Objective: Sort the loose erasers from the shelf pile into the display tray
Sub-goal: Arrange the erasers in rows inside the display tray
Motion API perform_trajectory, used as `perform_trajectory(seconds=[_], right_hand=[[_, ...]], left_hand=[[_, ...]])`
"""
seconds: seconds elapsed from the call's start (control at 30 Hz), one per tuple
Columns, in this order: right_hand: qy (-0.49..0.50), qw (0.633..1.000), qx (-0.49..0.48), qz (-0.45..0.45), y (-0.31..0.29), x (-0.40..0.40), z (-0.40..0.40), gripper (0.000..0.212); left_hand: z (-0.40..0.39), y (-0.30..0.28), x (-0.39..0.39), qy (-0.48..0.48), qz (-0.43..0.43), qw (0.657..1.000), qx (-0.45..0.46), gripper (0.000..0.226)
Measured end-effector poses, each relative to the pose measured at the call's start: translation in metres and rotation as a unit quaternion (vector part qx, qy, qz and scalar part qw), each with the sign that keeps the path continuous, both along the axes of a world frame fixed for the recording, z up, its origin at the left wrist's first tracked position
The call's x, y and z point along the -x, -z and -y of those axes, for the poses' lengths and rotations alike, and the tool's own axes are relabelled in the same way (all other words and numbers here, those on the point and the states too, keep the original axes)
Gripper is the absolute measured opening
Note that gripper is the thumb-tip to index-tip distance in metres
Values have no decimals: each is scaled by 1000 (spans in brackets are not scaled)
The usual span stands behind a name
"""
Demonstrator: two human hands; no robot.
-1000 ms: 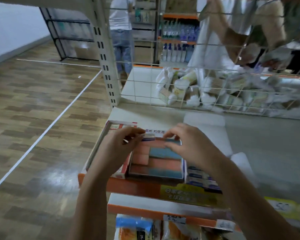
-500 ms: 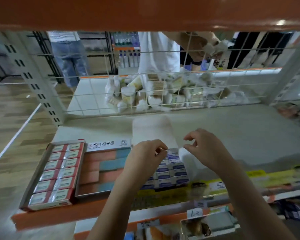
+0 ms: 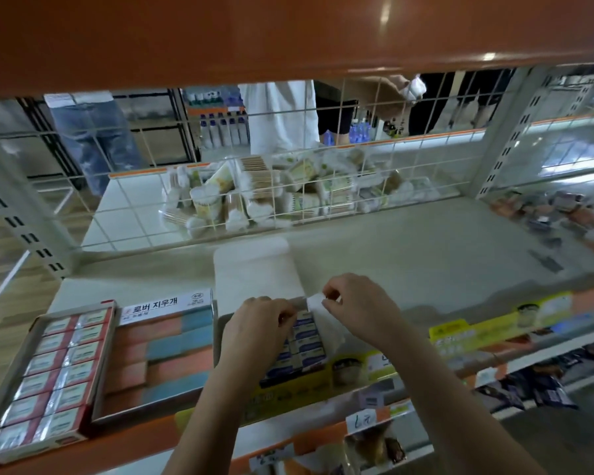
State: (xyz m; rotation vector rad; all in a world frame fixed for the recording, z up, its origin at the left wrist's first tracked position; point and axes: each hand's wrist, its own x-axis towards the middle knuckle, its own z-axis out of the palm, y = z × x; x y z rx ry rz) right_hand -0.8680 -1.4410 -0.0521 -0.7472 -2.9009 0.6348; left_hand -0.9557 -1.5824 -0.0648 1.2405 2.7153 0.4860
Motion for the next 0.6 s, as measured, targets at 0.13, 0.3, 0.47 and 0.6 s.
perform_trajectory(seconds=[0.13,0.3,0.47,0.6], right_hand=[[3,1000,-2,-1,2,1,0,20],[0,1000,-1,-7,-1,-3,0,25],[10,999,-25,-22,-16,-24,-15,31],[50,996,-65,-28,-28,-56,-47,32]], left_hand=[[-4,2,-2,5,-19,999,29,29],[-8,-2,-5,16,-74,996,37,28],[-28,-25,-5,35,-109,993,4,28],[-71,-53,-22,114,-135,983,-41,28]])
